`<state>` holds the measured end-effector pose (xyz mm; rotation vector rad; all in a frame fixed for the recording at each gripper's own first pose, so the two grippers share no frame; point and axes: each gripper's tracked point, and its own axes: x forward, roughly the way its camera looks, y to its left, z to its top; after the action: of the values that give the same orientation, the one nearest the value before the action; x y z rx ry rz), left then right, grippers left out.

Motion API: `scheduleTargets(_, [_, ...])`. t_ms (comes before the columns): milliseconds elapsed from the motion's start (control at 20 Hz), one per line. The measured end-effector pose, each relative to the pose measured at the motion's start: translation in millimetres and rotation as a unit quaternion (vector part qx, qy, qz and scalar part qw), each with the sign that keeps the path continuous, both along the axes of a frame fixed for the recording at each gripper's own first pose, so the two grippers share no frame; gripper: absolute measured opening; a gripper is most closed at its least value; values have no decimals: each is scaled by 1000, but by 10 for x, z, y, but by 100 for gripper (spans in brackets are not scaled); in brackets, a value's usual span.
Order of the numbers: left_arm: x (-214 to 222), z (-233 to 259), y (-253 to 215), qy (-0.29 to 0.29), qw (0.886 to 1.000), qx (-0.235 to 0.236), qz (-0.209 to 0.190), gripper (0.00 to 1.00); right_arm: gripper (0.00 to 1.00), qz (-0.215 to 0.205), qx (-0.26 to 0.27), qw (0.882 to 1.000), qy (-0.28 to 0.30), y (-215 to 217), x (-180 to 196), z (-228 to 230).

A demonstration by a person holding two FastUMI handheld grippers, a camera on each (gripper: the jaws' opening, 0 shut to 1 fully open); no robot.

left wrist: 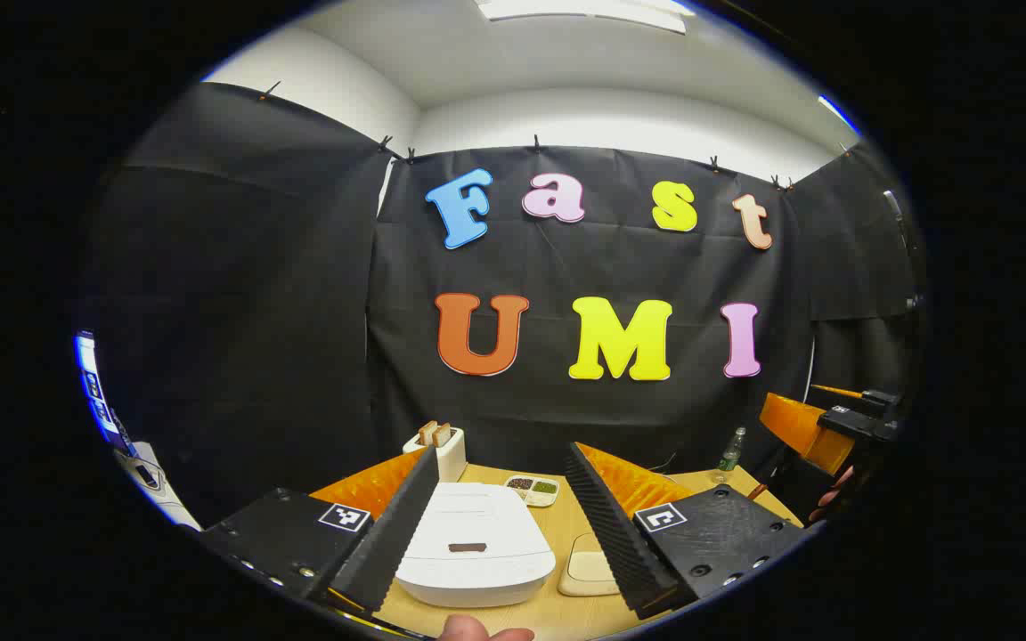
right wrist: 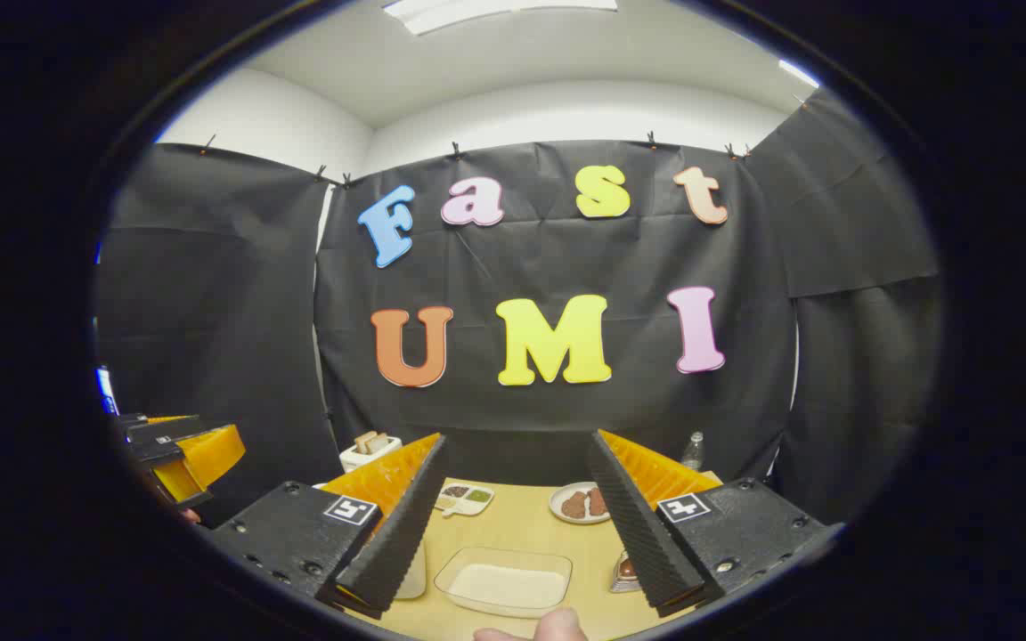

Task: Close the left gripper, press the button to open the rice cooker; take a wooden spoon from the chopstick holder with the right hand, scoop a spoonful of rice and pour it into the rice cooker, then put the wooden spoon back into the chopstick holder.

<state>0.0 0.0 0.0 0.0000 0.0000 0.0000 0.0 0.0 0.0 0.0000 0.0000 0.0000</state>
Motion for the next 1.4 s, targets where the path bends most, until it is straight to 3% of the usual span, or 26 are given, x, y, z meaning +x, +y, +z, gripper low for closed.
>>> scheduleTargets(650, [-9, -77, -67, 23, 1000, -6, -13, 93, 99, -37, 7, 999, -2, -383, -118, -49])
scheduleTargets(1400, [43, -205, -125, 45, 999, -5, -6, 93, 99, -31, 19, 999, 12, -512, -9, -121])
